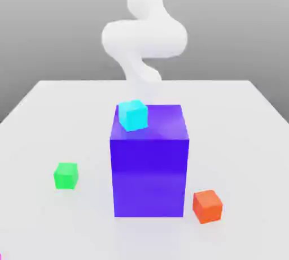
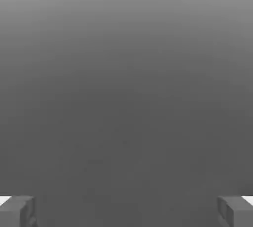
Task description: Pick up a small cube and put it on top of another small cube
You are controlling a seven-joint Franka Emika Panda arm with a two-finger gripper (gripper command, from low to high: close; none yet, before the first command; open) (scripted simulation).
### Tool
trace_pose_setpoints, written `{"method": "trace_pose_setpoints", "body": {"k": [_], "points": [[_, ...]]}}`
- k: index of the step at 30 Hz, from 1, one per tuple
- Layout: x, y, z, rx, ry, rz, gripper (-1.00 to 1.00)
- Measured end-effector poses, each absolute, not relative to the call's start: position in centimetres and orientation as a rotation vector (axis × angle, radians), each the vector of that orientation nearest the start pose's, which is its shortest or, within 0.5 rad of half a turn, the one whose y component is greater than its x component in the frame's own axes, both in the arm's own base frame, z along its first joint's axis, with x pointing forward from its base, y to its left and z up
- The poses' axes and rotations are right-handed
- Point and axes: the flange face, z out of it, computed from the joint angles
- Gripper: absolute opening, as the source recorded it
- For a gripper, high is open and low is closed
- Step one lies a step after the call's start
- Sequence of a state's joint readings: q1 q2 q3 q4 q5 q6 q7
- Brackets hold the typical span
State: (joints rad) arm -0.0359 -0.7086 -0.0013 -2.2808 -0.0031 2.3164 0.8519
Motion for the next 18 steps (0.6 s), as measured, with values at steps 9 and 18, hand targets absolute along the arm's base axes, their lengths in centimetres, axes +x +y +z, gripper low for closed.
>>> {"method": "trace_pose_setpoints", "body": {"k": [9, 18], "points": [[47.6, -8.5, 59.0, -2.332, 1.608, -0.717, 0.00], [53.1, -17.6, 46.2, -2.138, 2.050, -0.465, 0.00]]}}
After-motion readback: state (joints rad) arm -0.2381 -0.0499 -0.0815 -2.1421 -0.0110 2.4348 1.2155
